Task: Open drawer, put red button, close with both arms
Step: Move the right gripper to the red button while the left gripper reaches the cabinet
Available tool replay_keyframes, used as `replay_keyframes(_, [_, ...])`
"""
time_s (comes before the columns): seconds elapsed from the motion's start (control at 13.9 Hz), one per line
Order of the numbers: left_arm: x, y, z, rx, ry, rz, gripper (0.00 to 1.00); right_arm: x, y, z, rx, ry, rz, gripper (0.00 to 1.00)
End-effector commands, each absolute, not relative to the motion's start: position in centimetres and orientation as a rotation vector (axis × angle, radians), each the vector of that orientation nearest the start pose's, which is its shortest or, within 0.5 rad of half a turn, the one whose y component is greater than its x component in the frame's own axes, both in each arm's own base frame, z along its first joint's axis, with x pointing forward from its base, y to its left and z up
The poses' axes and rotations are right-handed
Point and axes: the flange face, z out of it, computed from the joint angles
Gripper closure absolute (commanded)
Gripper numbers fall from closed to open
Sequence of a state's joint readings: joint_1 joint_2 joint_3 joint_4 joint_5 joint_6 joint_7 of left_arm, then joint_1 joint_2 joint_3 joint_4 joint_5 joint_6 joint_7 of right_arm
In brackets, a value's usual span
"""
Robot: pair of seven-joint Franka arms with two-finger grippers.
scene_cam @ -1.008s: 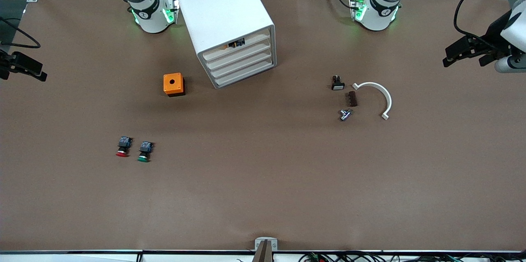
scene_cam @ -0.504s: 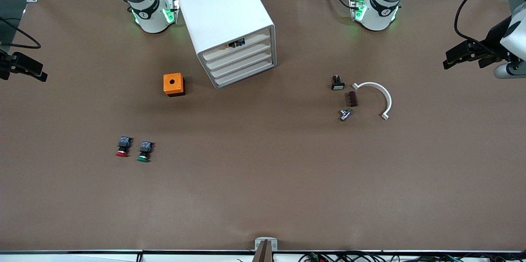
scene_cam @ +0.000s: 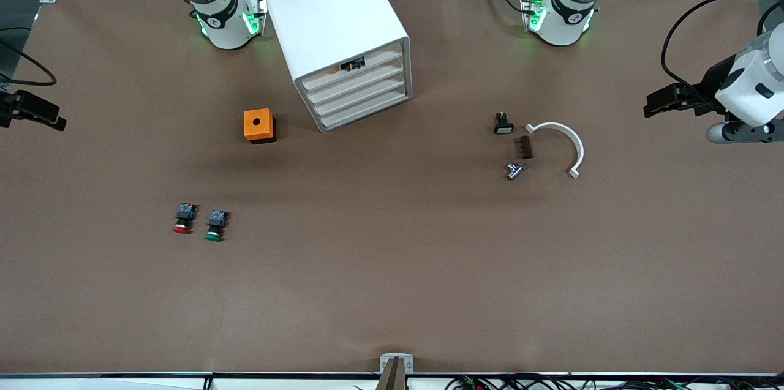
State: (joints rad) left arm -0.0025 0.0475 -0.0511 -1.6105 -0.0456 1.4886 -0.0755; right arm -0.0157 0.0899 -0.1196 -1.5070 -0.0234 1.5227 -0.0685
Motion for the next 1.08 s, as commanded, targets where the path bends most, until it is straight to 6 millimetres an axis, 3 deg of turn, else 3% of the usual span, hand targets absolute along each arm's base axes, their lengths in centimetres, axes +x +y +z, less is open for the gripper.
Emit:
replay_keyframes(0.0, [55.8, -4.1, 57.3, -3.152, -0.021, 0.289, 0.00, 59.2, -7.4, 55.5, -3.163, 0.070, 0.189, 0.00])
replay_keyframes(0.14, [56.5, -6.7, 55.0, -3.137, -0.014, 0.355, 0.00, 59.9, -7.0, 51.6, -3.168, 0.054, 0.158, 0.00])
replay_keyframes(0.43, [57.7, -13.4, 49.5, -3.064, -0.250, 0.499, 0.00, 61.2, -6.3, 43.7, -3.171, 0.050, 0.184, 0.00])
replay_keyframes(0.79, [57.2, -23.6, 42.1, -2.950, -0.846, 0.887, 0.00, 63.7, -5.8, 34.5, -3.113, 0.097, 0.188, 0.00])
replay_keyframes(1.01, [55.9, -29.6, 37.0, -2.747, -1.074, 1.111, 0.00, 65.0, -5.3, 29.1, -3.095, 0.124, 0.137, 0.00])
